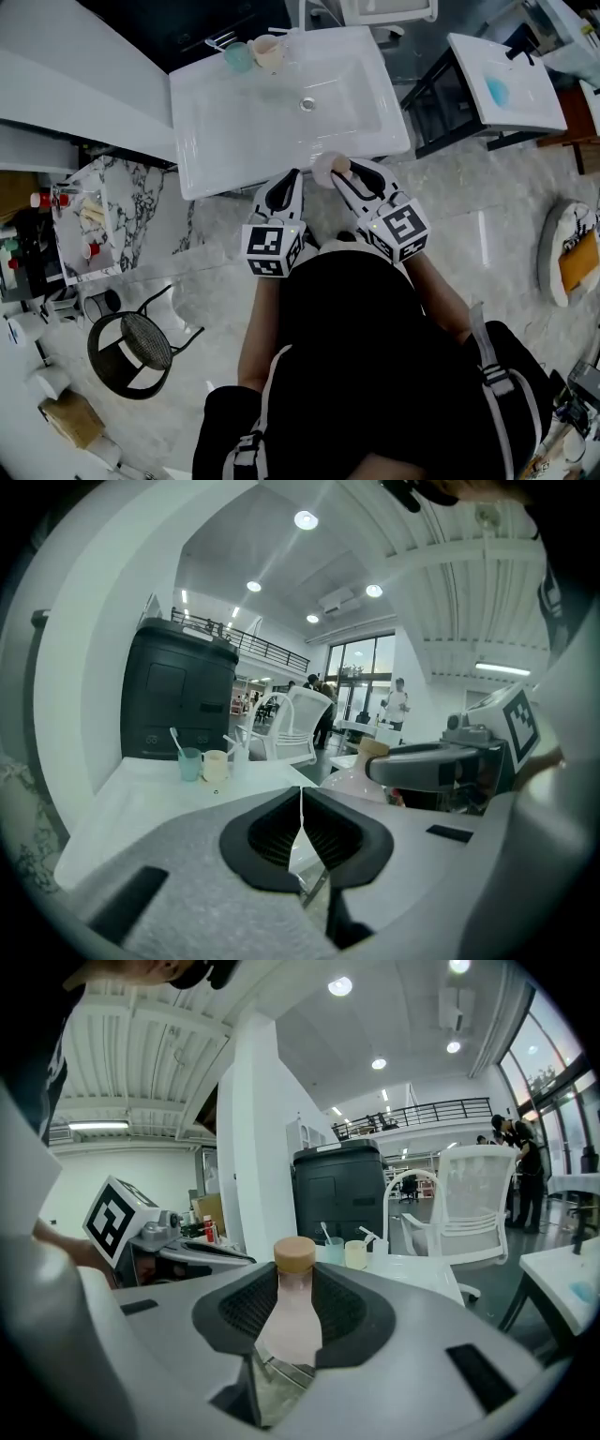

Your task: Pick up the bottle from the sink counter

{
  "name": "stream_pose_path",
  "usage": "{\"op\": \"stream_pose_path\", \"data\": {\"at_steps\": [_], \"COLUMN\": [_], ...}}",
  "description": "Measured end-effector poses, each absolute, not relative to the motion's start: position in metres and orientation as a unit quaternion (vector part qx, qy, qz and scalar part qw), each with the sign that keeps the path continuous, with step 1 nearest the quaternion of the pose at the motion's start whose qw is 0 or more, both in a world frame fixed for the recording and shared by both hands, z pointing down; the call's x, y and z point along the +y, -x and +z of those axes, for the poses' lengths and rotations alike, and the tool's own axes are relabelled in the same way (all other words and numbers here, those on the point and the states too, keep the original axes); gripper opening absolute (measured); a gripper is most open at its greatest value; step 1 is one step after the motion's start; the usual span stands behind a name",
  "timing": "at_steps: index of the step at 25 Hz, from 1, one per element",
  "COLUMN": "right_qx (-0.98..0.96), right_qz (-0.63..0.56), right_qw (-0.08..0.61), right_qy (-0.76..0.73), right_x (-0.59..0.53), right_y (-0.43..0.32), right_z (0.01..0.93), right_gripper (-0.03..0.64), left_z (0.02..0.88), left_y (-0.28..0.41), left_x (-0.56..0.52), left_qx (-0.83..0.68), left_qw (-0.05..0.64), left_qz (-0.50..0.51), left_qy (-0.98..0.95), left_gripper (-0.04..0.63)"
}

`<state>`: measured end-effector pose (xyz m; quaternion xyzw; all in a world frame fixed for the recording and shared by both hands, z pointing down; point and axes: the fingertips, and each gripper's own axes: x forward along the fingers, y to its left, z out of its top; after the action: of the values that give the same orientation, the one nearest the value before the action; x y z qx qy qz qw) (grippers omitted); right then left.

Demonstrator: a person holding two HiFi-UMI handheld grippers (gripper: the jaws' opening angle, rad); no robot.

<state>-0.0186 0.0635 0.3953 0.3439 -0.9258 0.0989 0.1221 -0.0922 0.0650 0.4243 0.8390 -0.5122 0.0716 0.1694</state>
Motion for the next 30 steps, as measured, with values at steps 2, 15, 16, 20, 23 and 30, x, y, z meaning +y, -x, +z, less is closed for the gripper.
{"op": "stream_pose_path", "data": {"at_steps": [2, 15, 16, 20, 23, 30], "right_qx": [-0.927, -0.94, -0.941, -0.943, -0.943, -0.943], "right_qz": [0.099, 0.098, 0.097, 0.098, 0.095, 0.095], "right_qw": [0.121, 0.115, 0.113, 0.109, 0.112, 0.107], "right_qy": [-0.342, -0.306, -0.304, -0.299, -0.297, -0.301], "right_x": [0.07, 0.118, 0.12, 0.127, 0.132, 0.14], "right_y": [0.007, -0.04, -0.042, -0.05, -0.053, -0.057], "right_z": [0.393, 0.383, 0.381, 0.377, 0.376, 0.373], "right_gripper": [0.117, 0.117, 0.117, 0.117, 0.117, 0.117], "left_z": [0.423, 0.41, 0.409, 0.407, 0.404, 0.399], "left_y": [0.081, 0.035, 0.033, 0.026, 0.023, 0.021], "left_x": [0.074, 0.131, 0.134, 0.138, 0.141, 0.147], "left_qx": [-0.516, -0.55, -0.552, -0.556, -0.558, -0.558], "left_qw": [0.168, 0.172, 0.171, 0.167, 0.162, 0.157], "left_qz": [0.075, 0.059, 0.058, 0.058, 0.058, 0.054], "left_qy": [-0.837, -0.815, -0.814, -0.812, -0.812, -0.813], "left_gripper": [0.02, 0.02, 0.02, 0.02, 0.02, 0.02]}}
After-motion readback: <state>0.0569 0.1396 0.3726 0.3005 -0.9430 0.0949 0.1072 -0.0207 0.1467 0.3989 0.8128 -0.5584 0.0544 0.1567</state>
